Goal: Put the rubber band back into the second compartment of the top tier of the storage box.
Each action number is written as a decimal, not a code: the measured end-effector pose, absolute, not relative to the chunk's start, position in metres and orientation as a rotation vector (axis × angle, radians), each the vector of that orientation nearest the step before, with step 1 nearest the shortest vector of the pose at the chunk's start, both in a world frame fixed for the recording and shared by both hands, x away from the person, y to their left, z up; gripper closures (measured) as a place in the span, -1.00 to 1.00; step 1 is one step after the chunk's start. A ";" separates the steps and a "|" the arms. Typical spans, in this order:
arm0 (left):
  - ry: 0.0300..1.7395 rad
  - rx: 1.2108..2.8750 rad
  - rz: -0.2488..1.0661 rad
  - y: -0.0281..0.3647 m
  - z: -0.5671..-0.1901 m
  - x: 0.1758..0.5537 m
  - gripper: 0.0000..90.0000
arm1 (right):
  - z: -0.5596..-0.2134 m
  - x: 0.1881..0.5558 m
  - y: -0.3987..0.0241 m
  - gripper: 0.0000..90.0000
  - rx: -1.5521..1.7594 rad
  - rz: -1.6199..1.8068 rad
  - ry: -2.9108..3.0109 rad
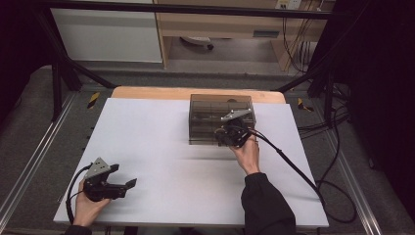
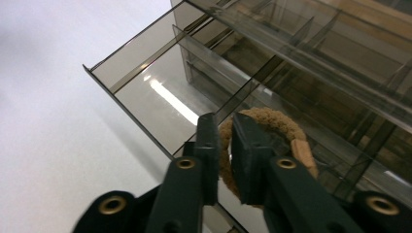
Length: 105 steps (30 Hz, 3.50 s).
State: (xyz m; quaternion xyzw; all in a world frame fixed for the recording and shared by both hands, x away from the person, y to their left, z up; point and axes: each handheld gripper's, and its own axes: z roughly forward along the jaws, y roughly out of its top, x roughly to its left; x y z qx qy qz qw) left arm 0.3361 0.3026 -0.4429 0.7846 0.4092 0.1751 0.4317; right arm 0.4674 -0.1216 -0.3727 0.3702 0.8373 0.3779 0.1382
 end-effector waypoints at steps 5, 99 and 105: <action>1.021 1.955 0.437 0.303 -0.443 0.336 -0.84 | -0.368 0.466 -0.124 0.68 1.064 1.113 2.390; 1.009 1.979 0.425 0.299 -0.445 0.337 -0.84 | -0.441 0.360 -0.262 -0.98 1.157 1.352 2.283; 1.004 1.979 0.424 0.299 -0.445 0.336 -0.84 | -0.447 0.357 -0.266 -0.98 1.150 1.367 2.293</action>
